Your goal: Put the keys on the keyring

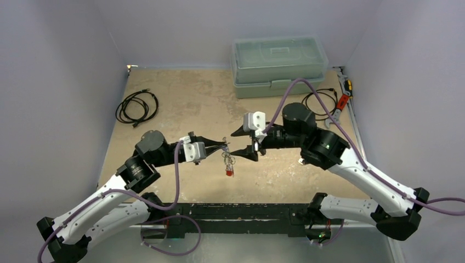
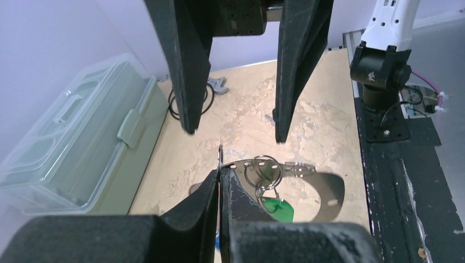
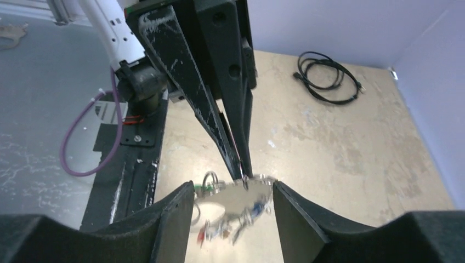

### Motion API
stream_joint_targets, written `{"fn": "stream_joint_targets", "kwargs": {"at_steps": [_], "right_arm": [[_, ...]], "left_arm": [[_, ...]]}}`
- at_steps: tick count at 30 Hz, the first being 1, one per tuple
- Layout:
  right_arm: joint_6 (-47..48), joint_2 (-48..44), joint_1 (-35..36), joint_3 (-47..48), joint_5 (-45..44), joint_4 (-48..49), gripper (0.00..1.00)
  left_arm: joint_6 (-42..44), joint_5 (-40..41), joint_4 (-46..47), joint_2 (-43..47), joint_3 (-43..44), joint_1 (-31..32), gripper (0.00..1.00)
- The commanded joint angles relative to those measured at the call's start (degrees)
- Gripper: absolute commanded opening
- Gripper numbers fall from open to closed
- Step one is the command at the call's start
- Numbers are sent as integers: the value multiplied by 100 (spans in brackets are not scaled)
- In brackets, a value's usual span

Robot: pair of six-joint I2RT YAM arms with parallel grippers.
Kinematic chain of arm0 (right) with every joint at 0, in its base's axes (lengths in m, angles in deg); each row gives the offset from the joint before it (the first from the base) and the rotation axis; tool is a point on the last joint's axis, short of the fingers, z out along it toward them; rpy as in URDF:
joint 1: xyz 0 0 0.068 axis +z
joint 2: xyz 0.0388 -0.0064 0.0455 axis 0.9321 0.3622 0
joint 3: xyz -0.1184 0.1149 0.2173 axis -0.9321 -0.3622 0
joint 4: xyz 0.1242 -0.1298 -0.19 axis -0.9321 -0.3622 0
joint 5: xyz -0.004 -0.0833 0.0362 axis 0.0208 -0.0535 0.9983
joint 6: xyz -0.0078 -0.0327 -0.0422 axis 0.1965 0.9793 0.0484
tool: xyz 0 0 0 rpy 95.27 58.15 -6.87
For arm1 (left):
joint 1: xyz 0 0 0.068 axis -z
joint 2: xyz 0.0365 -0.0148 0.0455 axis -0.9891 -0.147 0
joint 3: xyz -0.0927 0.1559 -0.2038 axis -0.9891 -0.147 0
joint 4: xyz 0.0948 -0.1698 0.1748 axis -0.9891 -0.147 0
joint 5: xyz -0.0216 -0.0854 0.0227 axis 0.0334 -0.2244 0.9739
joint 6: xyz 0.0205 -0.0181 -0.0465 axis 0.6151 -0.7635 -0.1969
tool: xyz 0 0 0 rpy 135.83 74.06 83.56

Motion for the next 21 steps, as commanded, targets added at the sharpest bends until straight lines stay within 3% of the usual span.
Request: {"fn": "stream_joint_targets", "kwargs": {"at_steps": [1,8,21], "right_arm": [[-49,-551,12,-183,-393,404,58],[-15,-715,3,-194,-264,326,43],[-7,-394,3,28,87,301,38]], "left_arm": [[-673,90,1483,297,-390,18,0],[-1004,-117,2161,513,-746,20,0],[-1569,-309,2875,605,-1032,23,0]]}}
